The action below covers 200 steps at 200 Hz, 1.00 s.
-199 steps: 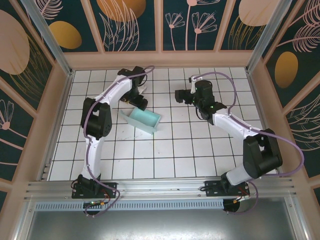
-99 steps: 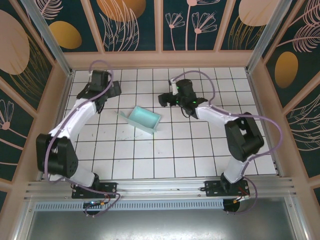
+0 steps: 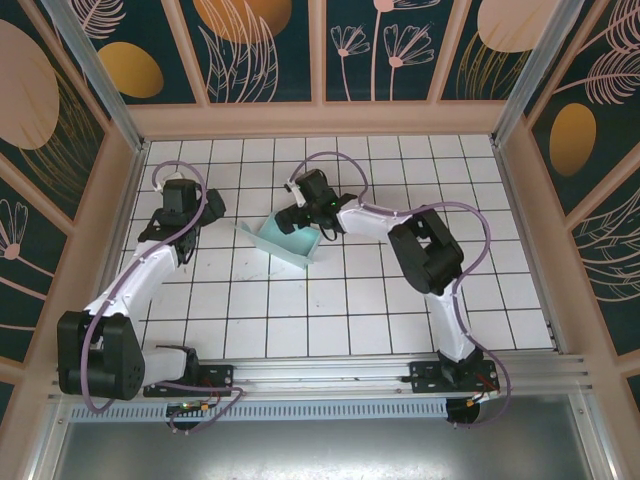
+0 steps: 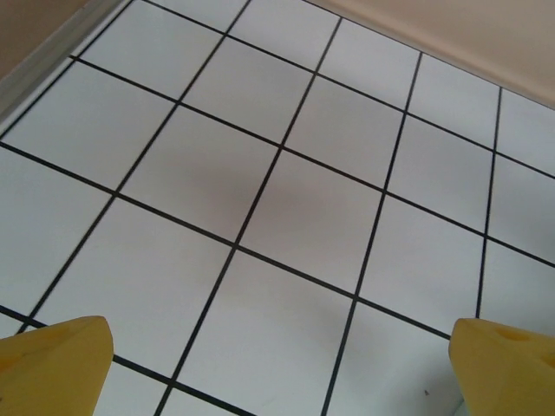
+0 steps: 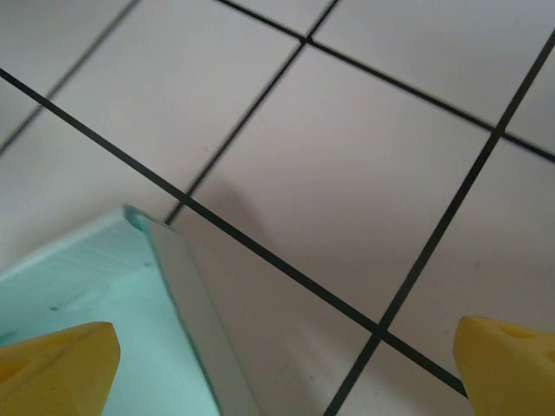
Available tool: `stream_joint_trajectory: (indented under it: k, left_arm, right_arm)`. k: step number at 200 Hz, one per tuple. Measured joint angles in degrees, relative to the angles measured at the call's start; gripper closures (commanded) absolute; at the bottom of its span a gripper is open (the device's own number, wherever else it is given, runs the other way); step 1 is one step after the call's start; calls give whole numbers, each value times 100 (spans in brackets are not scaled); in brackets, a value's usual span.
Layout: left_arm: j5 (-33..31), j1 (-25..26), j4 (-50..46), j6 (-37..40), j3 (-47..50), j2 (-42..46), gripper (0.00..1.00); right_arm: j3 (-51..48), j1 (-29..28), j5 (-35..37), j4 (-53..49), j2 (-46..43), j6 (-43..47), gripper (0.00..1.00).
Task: Fold the paper box
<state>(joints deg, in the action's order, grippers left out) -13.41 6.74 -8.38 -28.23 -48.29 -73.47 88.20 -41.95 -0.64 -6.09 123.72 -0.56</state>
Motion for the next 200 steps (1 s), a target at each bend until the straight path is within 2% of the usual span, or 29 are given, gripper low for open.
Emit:
stream_joint_trajectory:
  k: [58,122,172,192,200]
  left_arm:
    - [654,0,459,2,20,-153,2]
    - [1259,0,859,-59,20,-352,1]
    - [1467,0,1497,-273,326,-374,1]
    - [1436,0,1766,-428,540,-361,1]
    - [1403,0,1851,-492,619,-341,1]
  right_arm:
    - [-291,424,417,-280,-149,-442,2]
    - [-1971,1263,664,-214,-1578,-1045,2]
    - [-3246,1412,457,332,-2887,-1108,3]
    - [-3528,1554,391,546,-3154,-1215,6]
    - [-3620,1598,363,621,-3178,-1222,12]
